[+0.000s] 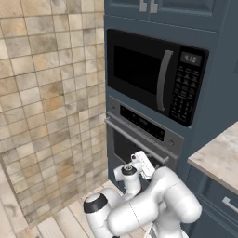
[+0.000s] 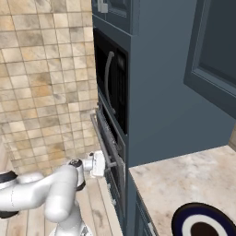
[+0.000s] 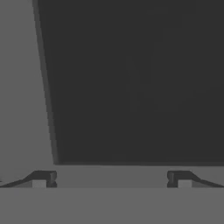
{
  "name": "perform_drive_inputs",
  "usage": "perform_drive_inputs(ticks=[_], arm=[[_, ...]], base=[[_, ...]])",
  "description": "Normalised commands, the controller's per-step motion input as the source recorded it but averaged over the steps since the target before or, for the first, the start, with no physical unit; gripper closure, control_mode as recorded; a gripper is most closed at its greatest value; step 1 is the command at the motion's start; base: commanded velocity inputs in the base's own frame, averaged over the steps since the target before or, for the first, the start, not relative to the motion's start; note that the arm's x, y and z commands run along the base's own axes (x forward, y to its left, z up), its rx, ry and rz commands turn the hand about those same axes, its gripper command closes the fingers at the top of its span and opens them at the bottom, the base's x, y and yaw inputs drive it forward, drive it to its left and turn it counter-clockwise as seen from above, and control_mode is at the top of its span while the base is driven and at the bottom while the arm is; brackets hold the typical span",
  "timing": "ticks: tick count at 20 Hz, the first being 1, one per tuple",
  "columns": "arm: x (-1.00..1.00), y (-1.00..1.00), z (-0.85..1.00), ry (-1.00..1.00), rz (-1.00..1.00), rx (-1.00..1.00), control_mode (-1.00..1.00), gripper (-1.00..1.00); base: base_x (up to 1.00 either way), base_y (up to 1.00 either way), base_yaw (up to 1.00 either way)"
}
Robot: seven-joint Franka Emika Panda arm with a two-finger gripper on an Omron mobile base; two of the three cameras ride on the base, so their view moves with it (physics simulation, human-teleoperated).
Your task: Place the fish on the top rack of the oven, and slide the tray back inside. Close the oven door.
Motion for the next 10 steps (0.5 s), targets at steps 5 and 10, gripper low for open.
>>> perform_drive_inputs(ticks=[5,10], arm=[[0.44,-1.0,0.34,-0.07,-0.13,-0.11,-1.0,-1.0],[0.63,-1.0,0.19,-0.01,-0.08,-0.06,-1.0,-1.0]], base=[[0.0,0.0,0.0],[0.0,0.0,0.0]])
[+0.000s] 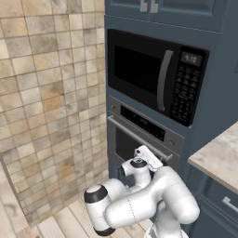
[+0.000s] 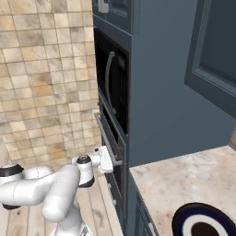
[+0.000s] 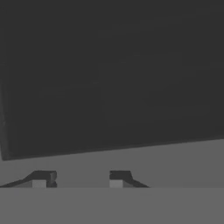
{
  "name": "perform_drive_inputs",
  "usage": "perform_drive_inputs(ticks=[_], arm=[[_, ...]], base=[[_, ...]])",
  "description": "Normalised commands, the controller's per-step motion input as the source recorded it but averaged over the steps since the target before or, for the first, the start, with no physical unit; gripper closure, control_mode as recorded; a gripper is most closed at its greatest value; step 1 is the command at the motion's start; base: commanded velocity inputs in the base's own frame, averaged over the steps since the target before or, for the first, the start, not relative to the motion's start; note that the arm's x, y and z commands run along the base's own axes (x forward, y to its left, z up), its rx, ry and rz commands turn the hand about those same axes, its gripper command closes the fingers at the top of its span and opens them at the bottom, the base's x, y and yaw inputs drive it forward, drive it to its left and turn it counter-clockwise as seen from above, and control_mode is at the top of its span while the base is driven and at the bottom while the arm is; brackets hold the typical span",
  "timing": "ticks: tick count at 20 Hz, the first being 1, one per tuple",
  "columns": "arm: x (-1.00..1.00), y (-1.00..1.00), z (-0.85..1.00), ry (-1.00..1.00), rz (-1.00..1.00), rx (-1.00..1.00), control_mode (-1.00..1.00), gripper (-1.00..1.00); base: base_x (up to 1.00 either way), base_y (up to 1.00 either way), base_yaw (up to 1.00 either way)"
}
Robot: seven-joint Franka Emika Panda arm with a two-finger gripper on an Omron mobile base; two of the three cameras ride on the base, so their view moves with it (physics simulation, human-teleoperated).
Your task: Place the fish on the top rack of the oven, and slide the tray back inside. Close the oven door.
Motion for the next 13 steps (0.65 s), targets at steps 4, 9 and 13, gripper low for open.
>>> perform_drive_inputs(ticks=[4,9,13], arm=[[-0.14,-0.81,-0.24,-0.02,0.01,-0.01,-1.0,-1.0],[-0.54,-0.11,-0.6,-0.12,0.0,-0.02,-1.0,-1.0],[-0.18,0.0,-0.3,-0.01,0.0,0.0,-1.0,-1.0]], base=[[0.0,0.0,0.0],[0.0,0.0,0.0],[0.0,0.0,0.0]])
